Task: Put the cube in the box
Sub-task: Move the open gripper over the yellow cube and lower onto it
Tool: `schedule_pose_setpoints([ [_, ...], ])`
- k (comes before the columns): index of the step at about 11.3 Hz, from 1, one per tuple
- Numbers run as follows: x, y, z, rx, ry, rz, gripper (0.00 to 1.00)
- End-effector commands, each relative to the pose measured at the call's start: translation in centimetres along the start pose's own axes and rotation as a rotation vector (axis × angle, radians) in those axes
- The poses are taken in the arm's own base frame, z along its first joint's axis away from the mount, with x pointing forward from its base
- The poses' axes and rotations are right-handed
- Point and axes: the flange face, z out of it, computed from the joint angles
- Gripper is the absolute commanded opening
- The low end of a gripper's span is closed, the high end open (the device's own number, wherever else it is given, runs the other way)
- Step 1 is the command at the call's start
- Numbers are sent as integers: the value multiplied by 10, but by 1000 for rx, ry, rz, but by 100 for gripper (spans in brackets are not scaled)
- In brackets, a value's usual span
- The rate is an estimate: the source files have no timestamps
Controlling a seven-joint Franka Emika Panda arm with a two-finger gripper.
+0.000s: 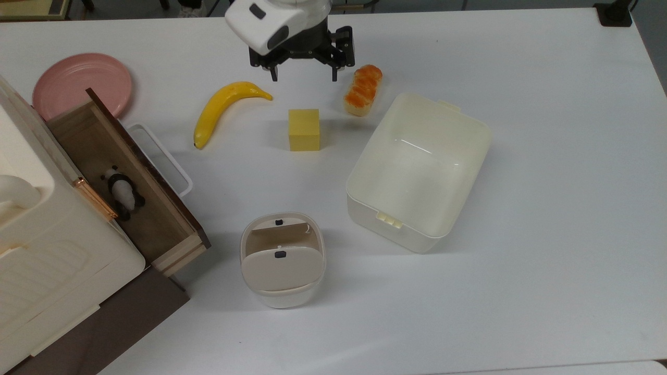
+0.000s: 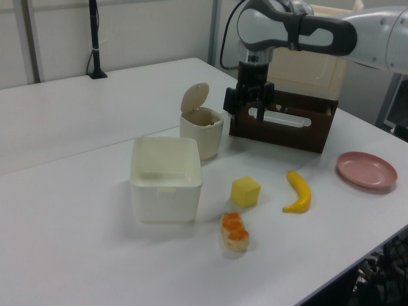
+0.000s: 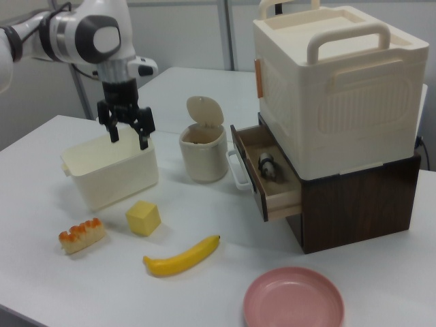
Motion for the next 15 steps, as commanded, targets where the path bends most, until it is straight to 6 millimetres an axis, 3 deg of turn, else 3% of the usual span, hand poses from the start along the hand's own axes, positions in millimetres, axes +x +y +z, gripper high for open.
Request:
schedule_pose_setpoints([
  [1,-11,23,31,4,-66,-84,100],
  [3,-20,38,57,4,-110,-105,100],
  [4,-20,35,71,3,-108,-109,100],
  [8,-23,14,163,-55,-66,-126,100],
  [13,-12,-1,196,-64,-46,-117,100],
  [14,-11,-1,195,-64,-45,-116,88],
  [15,-11,0,192,-65,-43,-118,64],
])
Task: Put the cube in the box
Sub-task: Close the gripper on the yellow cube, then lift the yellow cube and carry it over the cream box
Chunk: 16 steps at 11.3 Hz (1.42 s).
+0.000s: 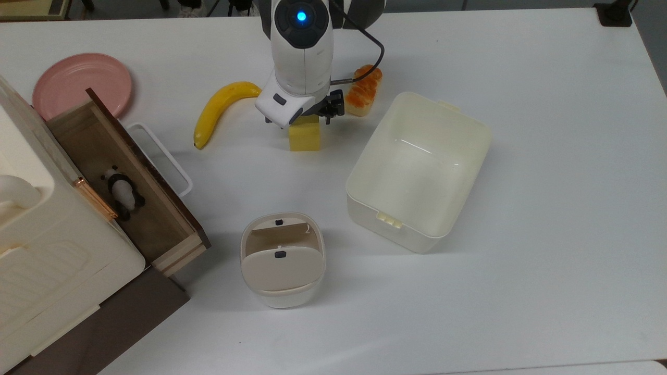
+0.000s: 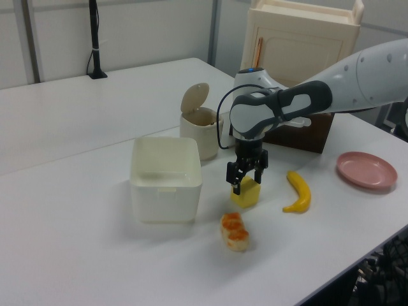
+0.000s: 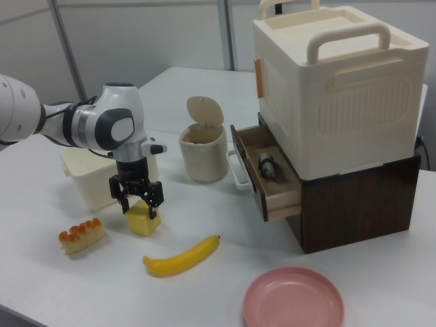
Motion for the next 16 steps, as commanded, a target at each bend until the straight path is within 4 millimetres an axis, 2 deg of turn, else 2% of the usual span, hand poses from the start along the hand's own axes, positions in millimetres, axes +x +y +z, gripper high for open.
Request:
schedule_pose_setpoints([
  [1,-5,2,-11,-32,22,1,37],
  [2,-9,7,-19,-37,1,-22,23],
  [3,-16,16,-39,-33,-25,-53,22],
  [4,-20,27,-71,-29,-17,-51,22],
  [6,-14,25,-135,-8,42,-35,22],
  [9,-1,-2,-199,121,188,8,22],
  [10,5,-28,-213,128,247,27,22],
  [12,13,-65,-224,141,344,41,22],
  [14,31,-102,-216,184,339,70,22],
  [15,42,-124,-194,180,307,69,26],
  [16,52,-138,-180,179,319,76,37],
])
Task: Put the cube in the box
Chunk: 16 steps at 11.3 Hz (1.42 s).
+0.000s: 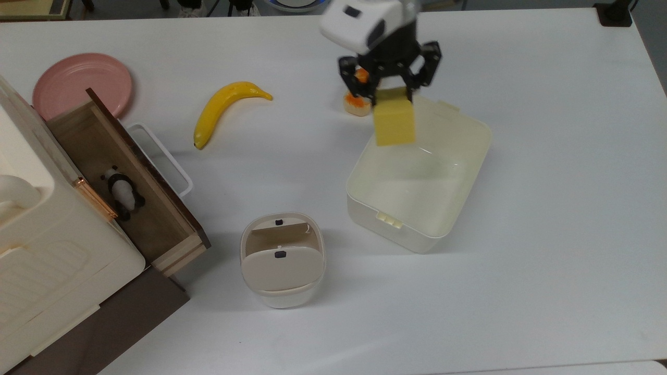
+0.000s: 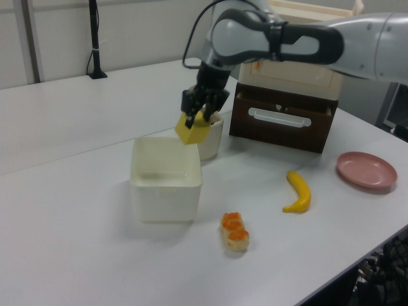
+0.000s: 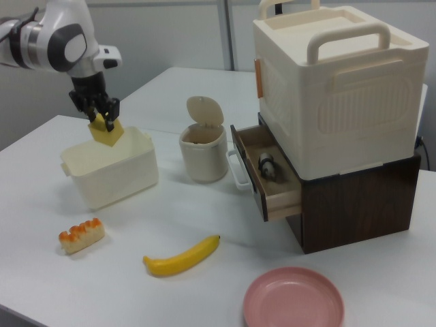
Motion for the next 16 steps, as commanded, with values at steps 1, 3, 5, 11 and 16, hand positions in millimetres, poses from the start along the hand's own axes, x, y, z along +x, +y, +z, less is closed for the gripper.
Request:
schedule_pose_setpoints([
  [1,19,-32,45,21,20,49,74],
  [3,17,-44,50,2,19,55,100],
  [5,17,-42,43,-20,32,78,100],
  [11,-18,80,-50,-189,-83,118,100],
  [16,-25,173,-80,-189,-77,173,100],
])
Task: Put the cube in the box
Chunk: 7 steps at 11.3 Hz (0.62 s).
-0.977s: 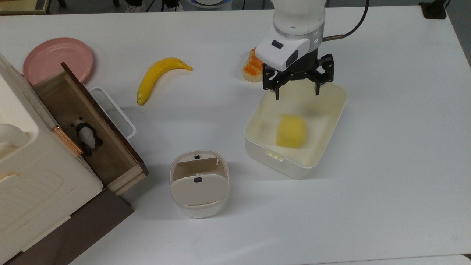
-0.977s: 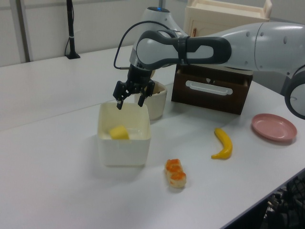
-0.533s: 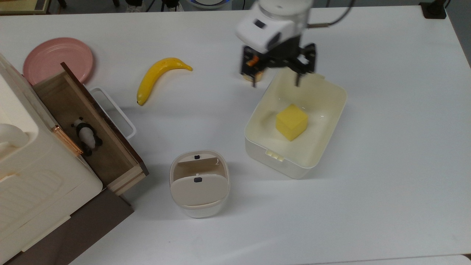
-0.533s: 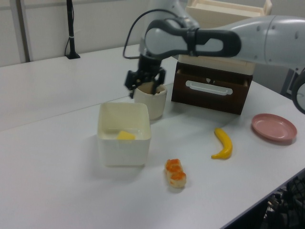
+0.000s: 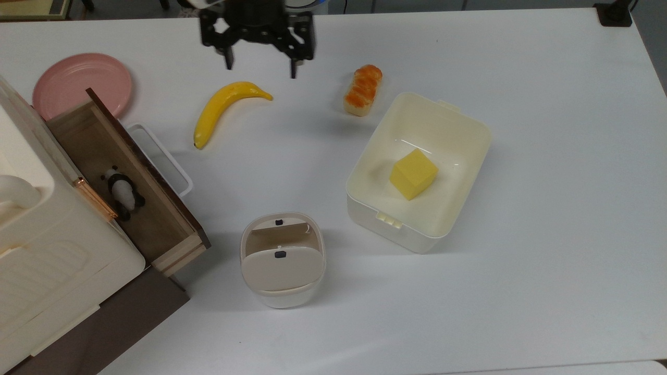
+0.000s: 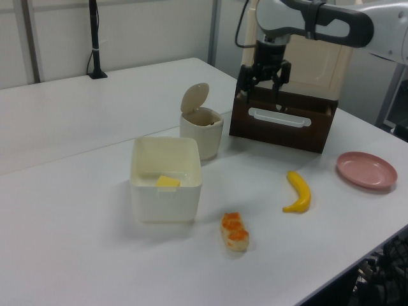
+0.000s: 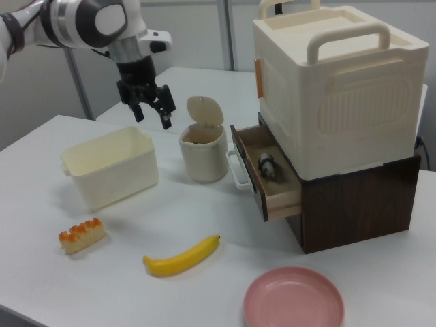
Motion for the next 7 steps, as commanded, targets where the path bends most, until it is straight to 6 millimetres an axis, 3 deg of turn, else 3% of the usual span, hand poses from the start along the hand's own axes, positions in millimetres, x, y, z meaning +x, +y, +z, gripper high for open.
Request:
schedule_pose_setpoints([
  [1,-5,17,-2,1,-8,-22,100],
  [7,-3,24,-3,4,4,1,100],
])
